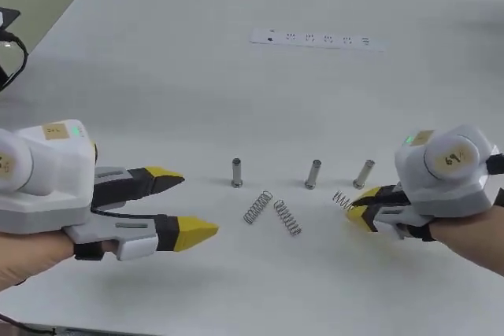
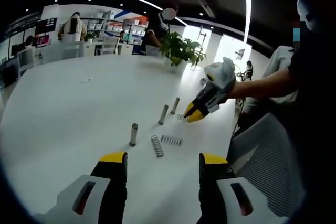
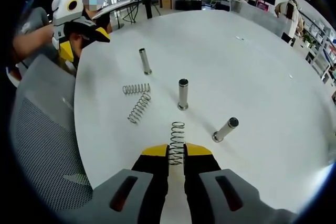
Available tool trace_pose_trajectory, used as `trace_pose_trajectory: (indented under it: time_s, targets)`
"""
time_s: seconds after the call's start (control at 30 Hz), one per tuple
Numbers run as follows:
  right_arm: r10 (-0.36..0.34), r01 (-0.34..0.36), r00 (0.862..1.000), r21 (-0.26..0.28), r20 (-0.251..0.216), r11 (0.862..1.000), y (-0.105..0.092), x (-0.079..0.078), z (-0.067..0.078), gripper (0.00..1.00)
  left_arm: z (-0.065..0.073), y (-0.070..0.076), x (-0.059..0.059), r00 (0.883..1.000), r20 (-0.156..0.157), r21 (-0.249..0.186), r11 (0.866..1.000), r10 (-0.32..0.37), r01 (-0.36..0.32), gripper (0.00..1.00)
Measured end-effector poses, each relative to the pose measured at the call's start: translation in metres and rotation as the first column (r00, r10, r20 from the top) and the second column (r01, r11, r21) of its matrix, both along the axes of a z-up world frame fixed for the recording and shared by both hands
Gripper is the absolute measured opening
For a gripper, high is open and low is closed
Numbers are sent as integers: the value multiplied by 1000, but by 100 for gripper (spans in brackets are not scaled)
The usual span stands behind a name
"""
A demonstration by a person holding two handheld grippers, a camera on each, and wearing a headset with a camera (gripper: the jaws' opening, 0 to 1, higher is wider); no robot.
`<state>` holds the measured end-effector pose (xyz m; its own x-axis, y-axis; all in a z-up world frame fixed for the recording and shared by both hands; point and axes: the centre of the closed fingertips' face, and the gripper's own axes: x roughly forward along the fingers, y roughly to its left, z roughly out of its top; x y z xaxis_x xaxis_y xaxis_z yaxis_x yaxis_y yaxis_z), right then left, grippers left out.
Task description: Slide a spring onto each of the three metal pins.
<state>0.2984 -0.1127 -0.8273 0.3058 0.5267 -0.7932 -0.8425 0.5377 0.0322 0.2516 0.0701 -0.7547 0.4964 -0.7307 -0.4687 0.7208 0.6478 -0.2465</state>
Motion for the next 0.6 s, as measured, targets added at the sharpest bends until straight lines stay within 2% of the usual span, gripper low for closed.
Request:
trace_pose_trajectory:
  time_s: [0.27,0.37,0.6]
  targets:
    - [12,-12,1000,-9,-3,1000,-2,-5,6,8,8,-2,2,999,7,-11,999,-33,33,47]
    - [9,-9,1000,-7,-1,1000,-5,-6,12,8,8,-2,-1,998,7,3,998,-63,63,46]
    - [39,-39,999,11,18,999,3,-7,31,8,12,-4,-1,996,16,-6,996,-92,92,45]
